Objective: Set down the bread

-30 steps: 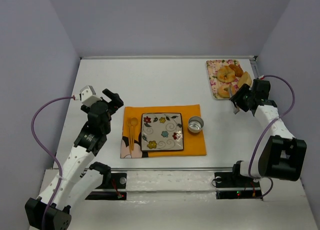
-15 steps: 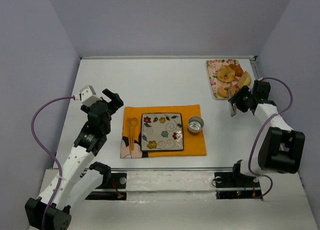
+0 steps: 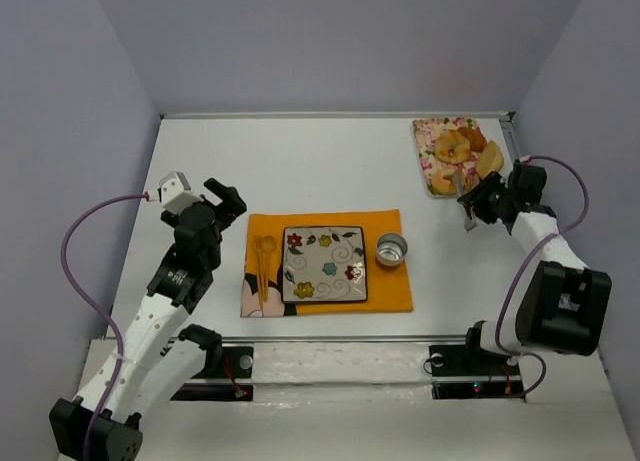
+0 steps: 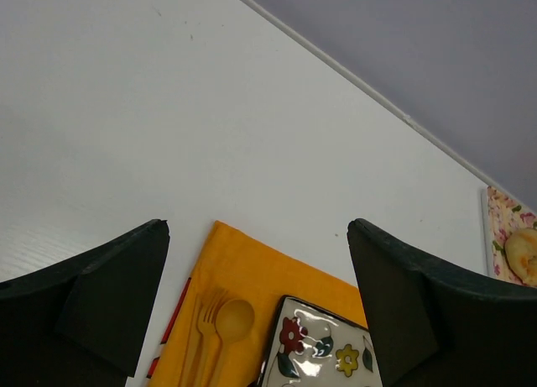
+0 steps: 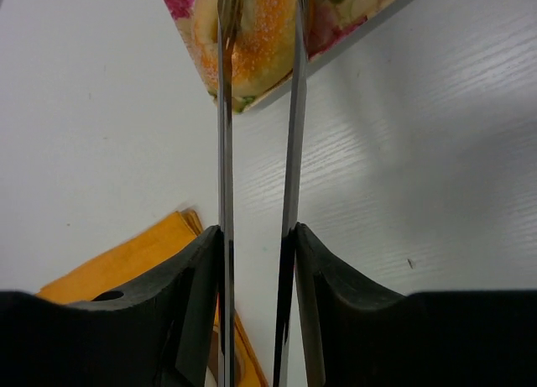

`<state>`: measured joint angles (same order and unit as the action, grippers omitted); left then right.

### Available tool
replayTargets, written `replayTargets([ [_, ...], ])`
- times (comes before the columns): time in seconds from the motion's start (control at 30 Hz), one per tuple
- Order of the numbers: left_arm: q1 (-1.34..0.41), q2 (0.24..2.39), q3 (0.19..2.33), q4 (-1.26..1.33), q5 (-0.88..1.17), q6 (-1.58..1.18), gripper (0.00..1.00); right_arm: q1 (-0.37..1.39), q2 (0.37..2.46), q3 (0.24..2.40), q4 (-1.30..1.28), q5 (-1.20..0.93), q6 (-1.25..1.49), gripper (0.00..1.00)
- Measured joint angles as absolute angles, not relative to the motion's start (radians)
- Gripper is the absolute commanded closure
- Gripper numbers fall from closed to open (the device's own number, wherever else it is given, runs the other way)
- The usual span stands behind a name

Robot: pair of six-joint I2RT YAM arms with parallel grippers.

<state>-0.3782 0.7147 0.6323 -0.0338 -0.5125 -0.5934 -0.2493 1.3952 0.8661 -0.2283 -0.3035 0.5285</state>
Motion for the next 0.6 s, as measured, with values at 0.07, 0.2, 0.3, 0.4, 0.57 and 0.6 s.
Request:
replayTargets([
  [0.07,-0.378,0.715,0.632,-0.034,-0.513,-0.593,0.01,-0.249,1.357,0.865,-0.230,-0.304,0.529,0.90],
  [0.2,-0.378,0.715,0.632,-0.034,-0.513,-0.594,0.01,-0.249,1.269,0.865,-0.224,-0.303,0.528,0.93],
  [0.3,-0.378,0.713,0.632,-0.034,-0.512,-0.597,0.01,-0.249,1.219,0.866,-0.224,-0.293,0.525,0.93],
  [0.4,-0.378,0.705,0.632,-0.034,-0.512,-0.599,0.01,-0.249,1.197,0.869,-0.236,-0.287,0.516,0.93],
  [0.57,-0.378,0.702,0.632,-0.034,-0.512,-0.601,0.01,-0.249,1.145,0.878,-0.265,-0.379,0.467,0.93],
  [0.6,-0.378,0.702,0.632,-0.034,-0.512,-0.603,0.01,-0.249,1.131,0.879,-0.267,-0.407,0.459,0.93],
])
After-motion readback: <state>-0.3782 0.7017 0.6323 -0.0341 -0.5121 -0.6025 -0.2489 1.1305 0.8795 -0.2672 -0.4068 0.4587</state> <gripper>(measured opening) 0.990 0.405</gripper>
